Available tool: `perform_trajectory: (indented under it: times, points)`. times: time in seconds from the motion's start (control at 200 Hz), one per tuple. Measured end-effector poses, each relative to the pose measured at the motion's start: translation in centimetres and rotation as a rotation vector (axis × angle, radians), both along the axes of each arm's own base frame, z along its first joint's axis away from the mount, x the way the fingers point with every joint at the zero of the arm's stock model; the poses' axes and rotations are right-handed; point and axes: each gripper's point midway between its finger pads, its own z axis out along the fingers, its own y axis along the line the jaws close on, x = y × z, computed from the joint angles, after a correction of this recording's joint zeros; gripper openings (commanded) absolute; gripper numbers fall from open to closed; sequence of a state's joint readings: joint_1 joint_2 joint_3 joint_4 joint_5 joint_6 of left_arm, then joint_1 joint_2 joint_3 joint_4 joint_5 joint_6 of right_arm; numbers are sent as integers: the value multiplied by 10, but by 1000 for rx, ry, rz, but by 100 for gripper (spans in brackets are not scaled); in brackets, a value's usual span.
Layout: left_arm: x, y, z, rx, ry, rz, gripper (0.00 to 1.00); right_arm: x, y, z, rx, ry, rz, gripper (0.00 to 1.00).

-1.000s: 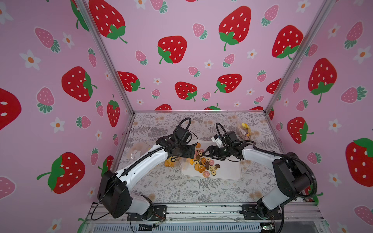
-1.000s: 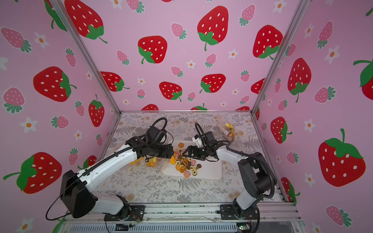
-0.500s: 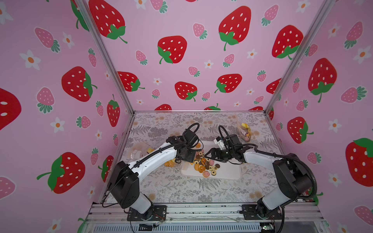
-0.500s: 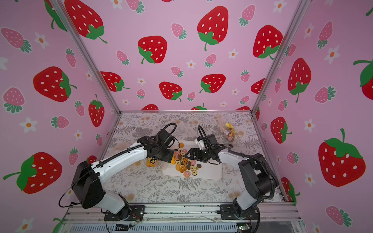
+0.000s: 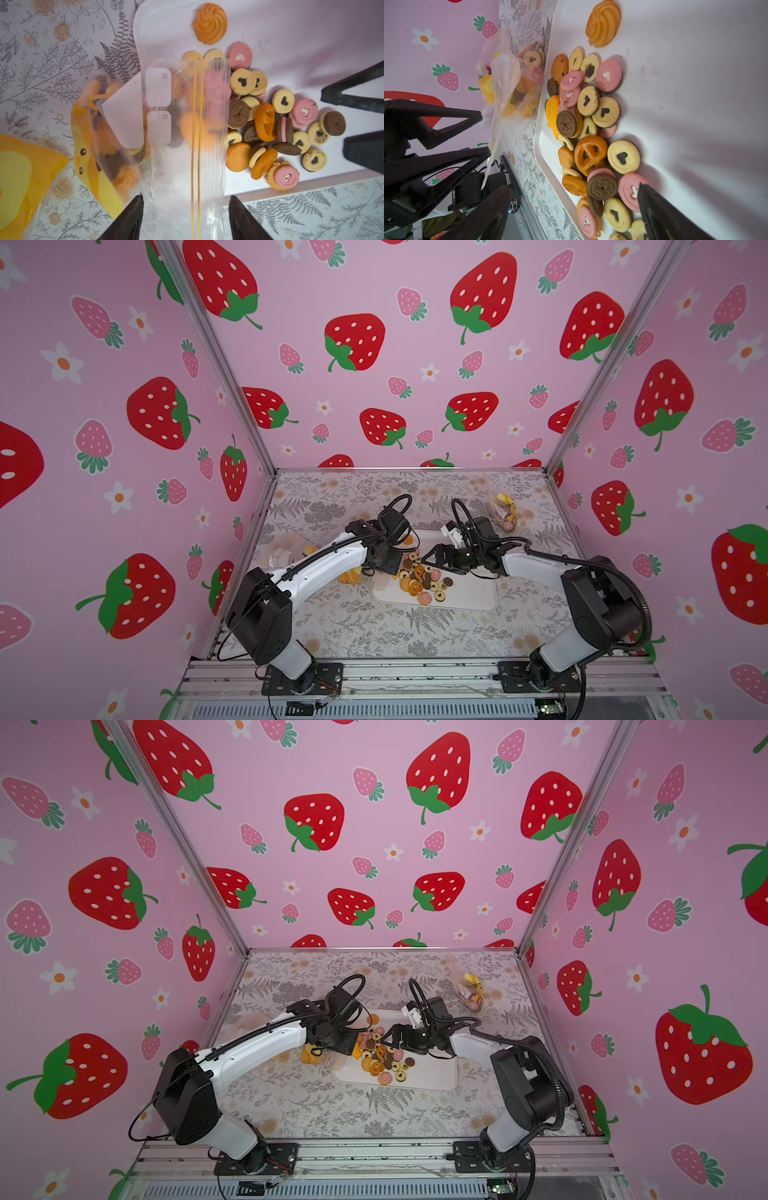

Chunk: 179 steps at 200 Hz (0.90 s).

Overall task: Pour cookies out of the ziploc bag
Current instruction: Open the ziploc bag at the center of the board.

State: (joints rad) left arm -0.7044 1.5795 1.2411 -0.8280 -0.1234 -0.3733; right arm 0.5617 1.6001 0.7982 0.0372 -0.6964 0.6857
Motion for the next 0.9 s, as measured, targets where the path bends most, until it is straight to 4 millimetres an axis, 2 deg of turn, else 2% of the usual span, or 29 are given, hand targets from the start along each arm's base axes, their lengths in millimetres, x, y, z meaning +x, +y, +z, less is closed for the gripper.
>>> perform_trajectory:
  times: [0.25, 0.525, 0.76, 0.895]
  points:
    - [1, 1, -5, 18, 7, -1, 63, 1, -1, 1, 7, 3, -4, 98]
    - [3, 4, -5, 33, -3, 8, 55, 1, -1, 1, 11, 11, -9, 97]
    - [5, 7, -5, 38, -6, 18, 44, 1, -1, 1, 12, 15, -11, 97]
    - [6, 8, -5, 37, -6, 21, 43, 1, -1, 1, 12, 18, -12, 97]
